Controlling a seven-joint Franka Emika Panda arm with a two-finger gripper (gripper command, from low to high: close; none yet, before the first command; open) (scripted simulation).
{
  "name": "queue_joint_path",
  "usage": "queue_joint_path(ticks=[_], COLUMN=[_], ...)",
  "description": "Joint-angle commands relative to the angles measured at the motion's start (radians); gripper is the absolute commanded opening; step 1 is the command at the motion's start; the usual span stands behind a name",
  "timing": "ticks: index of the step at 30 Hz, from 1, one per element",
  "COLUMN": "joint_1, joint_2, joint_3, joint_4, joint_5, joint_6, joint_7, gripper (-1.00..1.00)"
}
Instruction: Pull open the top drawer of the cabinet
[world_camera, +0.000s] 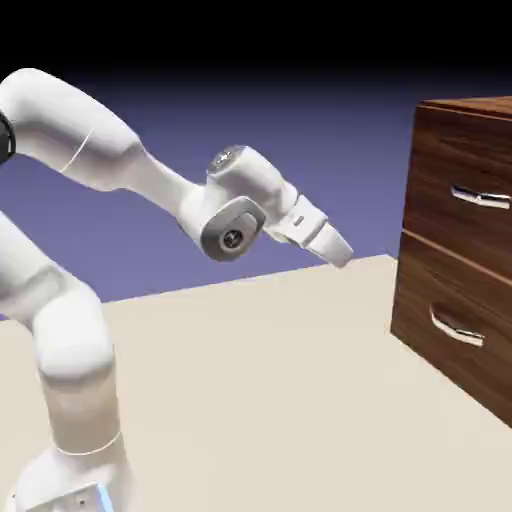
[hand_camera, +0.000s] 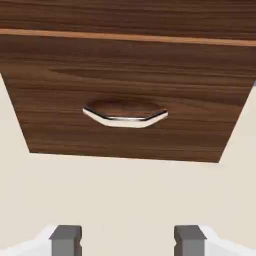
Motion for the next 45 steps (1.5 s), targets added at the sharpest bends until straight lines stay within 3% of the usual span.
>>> queue_joint_path(ticks=[1,45], joint_1=[-0.018,-0.799], joint_2=[0.034,1.514], joint_3=[0.028,1.255], joint_4=[0.014,0.621], joint_5=[-0.044,-1.957], joint_6=[-0.010,-0.470], joint_7=[-0.005,-0.225], gripper=[0.00,0.00])
